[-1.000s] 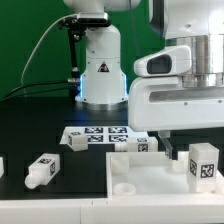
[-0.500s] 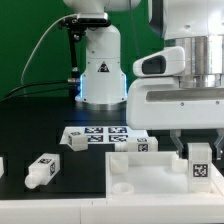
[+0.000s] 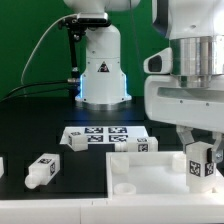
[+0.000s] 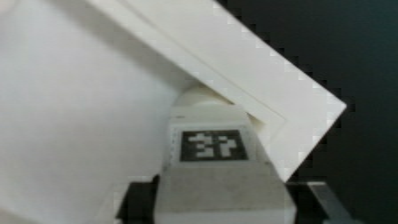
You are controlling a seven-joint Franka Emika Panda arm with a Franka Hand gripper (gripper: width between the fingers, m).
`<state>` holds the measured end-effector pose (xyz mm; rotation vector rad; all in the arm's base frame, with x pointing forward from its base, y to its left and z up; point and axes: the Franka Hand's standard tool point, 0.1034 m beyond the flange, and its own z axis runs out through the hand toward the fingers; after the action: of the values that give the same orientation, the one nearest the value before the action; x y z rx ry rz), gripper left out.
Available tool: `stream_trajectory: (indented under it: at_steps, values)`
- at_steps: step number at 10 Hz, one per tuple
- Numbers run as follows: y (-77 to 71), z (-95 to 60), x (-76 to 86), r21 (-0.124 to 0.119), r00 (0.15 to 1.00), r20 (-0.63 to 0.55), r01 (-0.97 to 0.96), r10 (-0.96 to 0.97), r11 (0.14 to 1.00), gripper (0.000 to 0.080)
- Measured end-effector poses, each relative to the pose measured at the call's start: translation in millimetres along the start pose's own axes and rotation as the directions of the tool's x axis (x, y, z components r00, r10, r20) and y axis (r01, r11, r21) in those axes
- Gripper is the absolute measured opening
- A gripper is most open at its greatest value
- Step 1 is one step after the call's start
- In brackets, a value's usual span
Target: Assemble square table
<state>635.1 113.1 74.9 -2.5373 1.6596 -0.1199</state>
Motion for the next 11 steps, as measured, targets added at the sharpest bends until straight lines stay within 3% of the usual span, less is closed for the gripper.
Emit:
stream_trajectory:
  at_steps: [3, 6, 7, 8, 9, 11]
  values:
    - [-2.7, 0.3, -0.7, 0.01, 0.899, 0.016, -0.437, 0.437, 0.899, 0.0286]
    - [-2.8, 0.0, 1.2, 0.011, 0.827, 0.042, -0.562, 0.561, 0.827, 0.0286]
    - [-2.8, 0.0, 1.3, 0.016, 0.883, 0.04, -0.468, 0.467, 0.884, 0.0374]
    - [-3.1, -0.2, 1.2, 0.022, 0.936, 0.038, -0.351, 0.35, 0.936, 0.0528]
    - [-6.0, -2.7, 1.8, 0.037, 0.984, 0.034, -0.173, 0.172, 0.984, 0.0612]
    - [-9.2, -4.7, -3.6, 0.056, 0.989, 0.034, 0.144, -0.146, 0.988, 0.0638]
